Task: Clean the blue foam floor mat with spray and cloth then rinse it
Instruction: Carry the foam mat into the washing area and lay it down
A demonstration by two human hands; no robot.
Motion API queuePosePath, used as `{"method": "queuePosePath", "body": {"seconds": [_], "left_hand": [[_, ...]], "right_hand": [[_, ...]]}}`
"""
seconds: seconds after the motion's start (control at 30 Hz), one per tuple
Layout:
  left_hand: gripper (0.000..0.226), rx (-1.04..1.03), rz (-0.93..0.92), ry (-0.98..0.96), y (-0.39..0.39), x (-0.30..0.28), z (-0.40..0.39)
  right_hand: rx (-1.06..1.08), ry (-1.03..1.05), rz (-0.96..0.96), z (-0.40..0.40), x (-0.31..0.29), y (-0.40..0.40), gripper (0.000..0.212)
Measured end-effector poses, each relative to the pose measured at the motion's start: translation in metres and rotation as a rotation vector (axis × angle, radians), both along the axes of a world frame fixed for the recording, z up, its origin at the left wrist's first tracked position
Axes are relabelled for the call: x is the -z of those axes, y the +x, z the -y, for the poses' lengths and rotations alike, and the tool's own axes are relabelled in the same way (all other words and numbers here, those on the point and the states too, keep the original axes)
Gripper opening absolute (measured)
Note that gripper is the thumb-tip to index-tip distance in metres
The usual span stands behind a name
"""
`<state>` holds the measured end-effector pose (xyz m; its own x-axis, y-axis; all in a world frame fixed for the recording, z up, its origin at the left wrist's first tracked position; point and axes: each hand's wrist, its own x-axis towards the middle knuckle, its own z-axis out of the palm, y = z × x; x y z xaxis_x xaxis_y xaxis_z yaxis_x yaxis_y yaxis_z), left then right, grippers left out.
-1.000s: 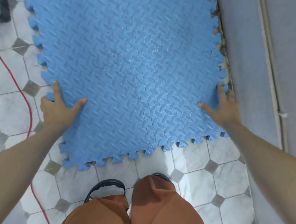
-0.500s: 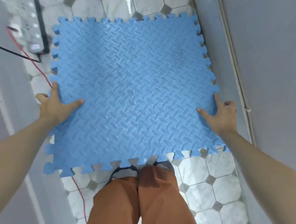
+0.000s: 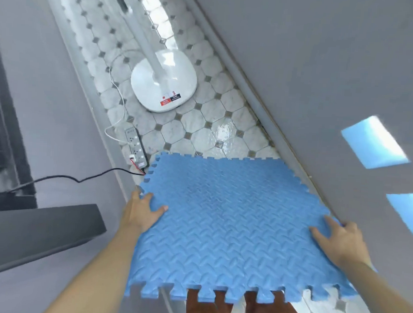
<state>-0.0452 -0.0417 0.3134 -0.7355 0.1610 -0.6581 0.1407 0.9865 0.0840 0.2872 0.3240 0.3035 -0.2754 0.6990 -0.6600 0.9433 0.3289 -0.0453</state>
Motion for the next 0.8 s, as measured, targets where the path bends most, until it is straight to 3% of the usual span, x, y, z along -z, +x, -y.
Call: {"method": "queuePosePath", "body": {"seconds": [0.13,0.37,0.57,0.8], "left_hand": [[0.072,0.143,0.028,-0.016,0.015,-0.068,-0.013],[0.071,0.572,0.008,-0.026,0.032,-0.149,-0.074],[0.070,0.906,-0.007,-0.036,0.074,-0.183,-0.148],[0.070,1.309,0.013,-0.049,0.180,-0.200,-0.224]], "right_hand": [[0.131,0.007,0.042,0.032,-0.076,0.052,0.067],[0.468,0.023,0.029,0.099,-0.175,0.142,0.062],[0.767,0.037,0.062,0.157,-0.215,0.218,0.062],[1.141,0.044,0.074,0.232,-0.242,0.320,0.063]]}}
